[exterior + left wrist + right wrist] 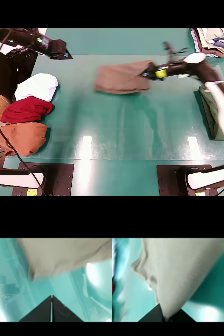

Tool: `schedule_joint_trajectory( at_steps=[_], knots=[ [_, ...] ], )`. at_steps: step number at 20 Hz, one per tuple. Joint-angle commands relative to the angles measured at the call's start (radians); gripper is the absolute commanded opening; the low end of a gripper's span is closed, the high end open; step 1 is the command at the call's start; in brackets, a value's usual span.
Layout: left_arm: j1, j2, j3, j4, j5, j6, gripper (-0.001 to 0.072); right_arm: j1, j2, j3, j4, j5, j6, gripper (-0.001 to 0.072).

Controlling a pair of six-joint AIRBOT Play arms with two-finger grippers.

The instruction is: Fold the shirts.

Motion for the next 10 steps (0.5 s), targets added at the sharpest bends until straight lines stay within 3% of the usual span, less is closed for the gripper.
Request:
schedule_joint_trajectory(
  at_steps=[1, 6, 10],
  knots=[
    [-0.090, 0.000, 0.001, 0.001, 0.014, -0.003, 0.0023, -0.291, 0.185, -0.113, -0.059, -0.003, 0.000, 0.0015],
    [-0.176, 0.000, 0.001, 0.000, 0.105, -0.014, 0.0023, -0.690, 0.285, -0.144, -0.056, -0.013, -0.036, 0.0014],
    [-0.222, 0.000, 0.001, 0.001, 0.151, -0.017, 0.0023, -0.860, 0.285, -0.144, -0.056, -0.028, -0.055, 0.0014]
  ],
)
